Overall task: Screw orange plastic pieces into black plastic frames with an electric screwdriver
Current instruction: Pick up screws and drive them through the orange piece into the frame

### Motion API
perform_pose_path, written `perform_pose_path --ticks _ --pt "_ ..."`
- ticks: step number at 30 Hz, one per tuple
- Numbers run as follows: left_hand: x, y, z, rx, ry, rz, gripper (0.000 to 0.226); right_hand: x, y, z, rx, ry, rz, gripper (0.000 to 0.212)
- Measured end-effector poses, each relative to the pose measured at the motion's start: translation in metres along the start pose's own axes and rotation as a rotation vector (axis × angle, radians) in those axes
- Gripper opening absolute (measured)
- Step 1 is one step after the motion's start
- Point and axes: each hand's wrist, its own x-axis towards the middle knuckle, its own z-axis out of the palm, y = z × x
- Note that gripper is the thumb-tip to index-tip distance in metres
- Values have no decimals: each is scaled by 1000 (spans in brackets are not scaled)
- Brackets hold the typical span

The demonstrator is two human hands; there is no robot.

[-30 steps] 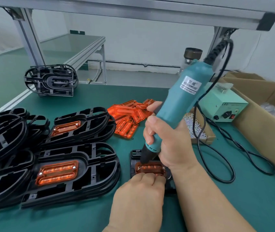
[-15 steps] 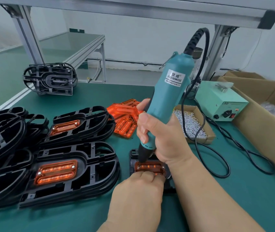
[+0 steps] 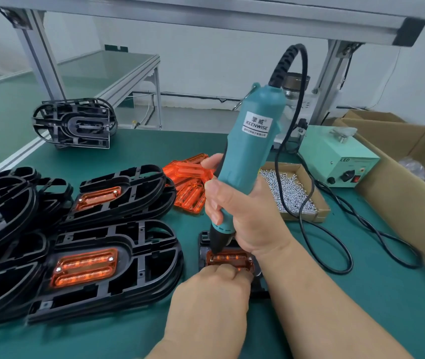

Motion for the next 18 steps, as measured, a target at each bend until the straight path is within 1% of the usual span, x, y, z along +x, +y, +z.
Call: perform_pose_path --ticks 3,7,9,11,14,16,18 --pt "0 0 0 9 -8 -3 41 -1 0 1 -8 -6 5 9" --pt "1 -2 1 -1 -8 -2 42 -2 3 3 -56 54 -14 19" --pt "2 -2 2 -4 -15 1 43 -3 2 4 -75 73 -20 18" --pt "2 -2 1 -3 -24 -3 42 -4 2 4 -88 73 -25 14" --pt "2 -2 0 3 -37 -6 41 -5 1 3 -74 30 -37 19" --pt "2 -2 0 7 -41 -5 40 -5 1 3 -56 10 -43 18" --pt "3 -3 0 14 -50 0 40 -3 0 1 -12 28 -35 16"
